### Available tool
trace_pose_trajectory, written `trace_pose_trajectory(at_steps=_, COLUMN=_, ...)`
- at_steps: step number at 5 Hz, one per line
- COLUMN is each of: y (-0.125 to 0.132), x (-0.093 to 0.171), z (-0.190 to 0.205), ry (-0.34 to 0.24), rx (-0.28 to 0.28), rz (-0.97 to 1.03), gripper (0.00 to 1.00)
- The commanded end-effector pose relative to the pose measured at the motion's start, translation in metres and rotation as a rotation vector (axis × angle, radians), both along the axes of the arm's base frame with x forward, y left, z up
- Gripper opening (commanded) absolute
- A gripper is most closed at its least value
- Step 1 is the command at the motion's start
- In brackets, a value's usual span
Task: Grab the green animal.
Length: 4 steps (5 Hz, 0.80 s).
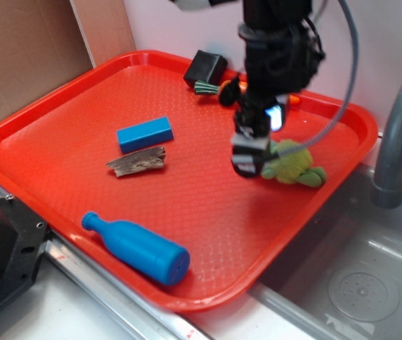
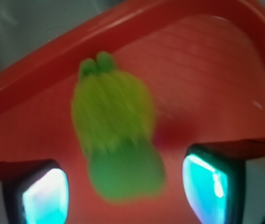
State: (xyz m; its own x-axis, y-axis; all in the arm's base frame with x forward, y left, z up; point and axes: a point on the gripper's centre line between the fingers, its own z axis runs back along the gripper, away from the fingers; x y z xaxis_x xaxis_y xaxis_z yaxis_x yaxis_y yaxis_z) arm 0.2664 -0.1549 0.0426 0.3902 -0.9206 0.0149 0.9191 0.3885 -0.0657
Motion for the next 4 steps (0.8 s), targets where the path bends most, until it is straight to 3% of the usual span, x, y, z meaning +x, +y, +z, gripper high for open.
trace_pose_trajectory(at_steps=1, y=-0.030, x=-0.001, z=0.013, ry=-0.127, rx=0.037, rz=-0.095, gripper=1.00)
trace_pose_trajectory(at_steps=3, y=-0.029, x=-0.001, z=-0.007, ry=-0.033, rx=0.044, rz=-0.071, gripper=1.00)
trace_pose_trajectory(at_steps=4, y=-0.020, x=-0.006, z=-0.014, ry=0.029, rx=0.080, rz=0.009, gripper=0.00)
